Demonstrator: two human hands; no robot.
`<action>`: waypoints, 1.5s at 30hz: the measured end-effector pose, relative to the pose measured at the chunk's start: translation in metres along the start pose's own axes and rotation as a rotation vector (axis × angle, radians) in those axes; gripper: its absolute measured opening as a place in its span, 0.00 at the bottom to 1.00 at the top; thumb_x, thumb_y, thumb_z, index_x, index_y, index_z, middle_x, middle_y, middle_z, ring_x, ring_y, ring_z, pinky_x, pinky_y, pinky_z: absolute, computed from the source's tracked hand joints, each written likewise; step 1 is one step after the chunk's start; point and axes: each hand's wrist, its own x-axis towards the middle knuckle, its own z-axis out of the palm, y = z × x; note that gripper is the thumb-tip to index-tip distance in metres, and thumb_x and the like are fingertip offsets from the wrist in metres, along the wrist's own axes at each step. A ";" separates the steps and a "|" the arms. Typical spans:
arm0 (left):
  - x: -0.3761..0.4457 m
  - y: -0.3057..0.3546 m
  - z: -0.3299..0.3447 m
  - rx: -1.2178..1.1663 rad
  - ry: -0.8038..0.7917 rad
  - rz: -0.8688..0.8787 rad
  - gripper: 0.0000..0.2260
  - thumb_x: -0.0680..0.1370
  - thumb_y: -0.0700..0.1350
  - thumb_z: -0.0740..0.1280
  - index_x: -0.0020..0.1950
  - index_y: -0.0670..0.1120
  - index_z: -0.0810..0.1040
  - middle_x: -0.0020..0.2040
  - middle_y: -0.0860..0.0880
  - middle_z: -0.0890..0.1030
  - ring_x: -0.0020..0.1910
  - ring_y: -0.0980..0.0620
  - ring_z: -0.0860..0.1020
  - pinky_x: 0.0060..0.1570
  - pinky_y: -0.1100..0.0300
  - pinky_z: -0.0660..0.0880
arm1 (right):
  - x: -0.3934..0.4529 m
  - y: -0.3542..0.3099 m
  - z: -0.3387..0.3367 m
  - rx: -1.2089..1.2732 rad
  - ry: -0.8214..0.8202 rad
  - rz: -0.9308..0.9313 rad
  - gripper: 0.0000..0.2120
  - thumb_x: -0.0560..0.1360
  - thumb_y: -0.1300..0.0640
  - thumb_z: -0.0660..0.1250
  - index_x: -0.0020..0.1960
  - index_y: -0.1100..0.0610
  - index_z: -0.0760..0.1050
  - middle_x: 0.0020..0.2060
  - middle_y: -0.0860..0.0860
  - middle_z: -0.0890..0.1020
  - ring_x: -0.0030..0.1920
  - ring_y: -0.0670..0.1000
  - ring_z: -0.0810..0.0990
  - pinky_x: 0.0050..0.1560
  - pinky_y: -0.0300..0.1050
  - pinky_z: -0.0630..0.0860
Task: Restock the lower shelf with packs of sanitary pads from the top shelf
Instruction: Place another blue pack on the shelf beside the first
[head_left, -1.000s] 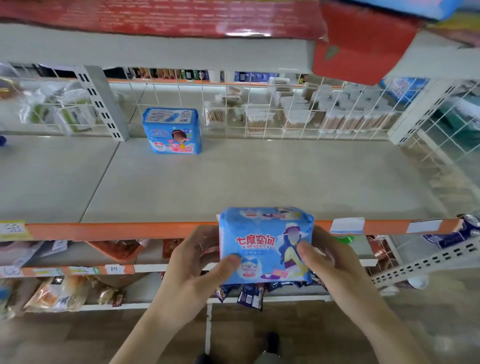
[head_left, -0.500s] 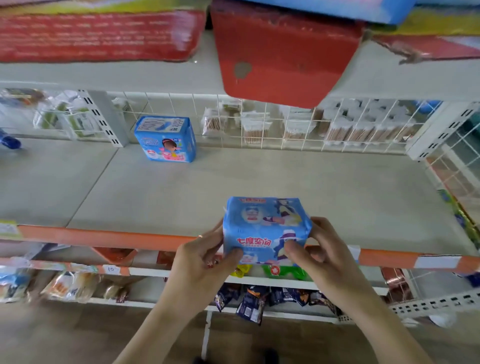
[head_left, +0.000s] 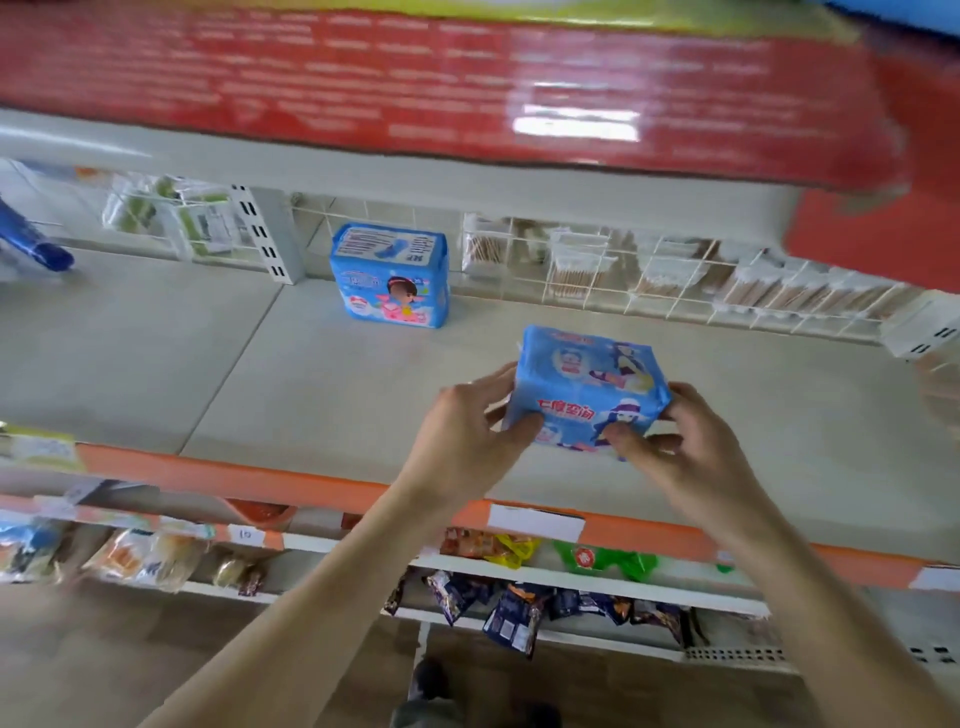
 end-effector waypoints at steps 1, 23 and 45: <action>0.008 -0.003 -0.003 0.037 0.003 0.020 0.20 0.77 0.36 0.69 0.67 0.51 0.80 0.59 0.63 0.80 0.54 0.67 0.81 0.56 0.69 0.77 | 0.007 0.000 0.004 0.004 0.025 0.003 0.15 0.75 0.59 0.73 0.50 0.40 0.74 0.57 0.52 0.79 0.49 0.51 0.84 0.42 0.29 0.76; 0.125 -0.047 0.025 0.504 -0.049 -0.031 0.20 0.76 0.51 0.74 0.67 0.50 0.80 0.58 0.46 0.83 0.61 0.45 0.75 0.54 0.56 0.71 | 0.121 0.057 0.005 -0.269 0.126 -0.043 0.10 0.75 0.58 0.73 0.55 0.58 0.83 0.44 0.48 0.82 0.46 0.46 0.79 0.37 0.21 0.67; 0.181 -0.040 0.040 0.550 -0.002 -0.088 0.19 0.78 0.48 0.71 0.67 0.42 0.79 0.62 0.44 0.80 0.61 0.44 0.77 0.58 0.56 0.71 | 0.179 0.079 0.000 -0.300 0.157 -0.124 0.14 0.75 0.53 0.72 0.57 0.60 0.82 0.53 0.57 0.85 0.55 0.58 0.82 0.56 0.46 0.75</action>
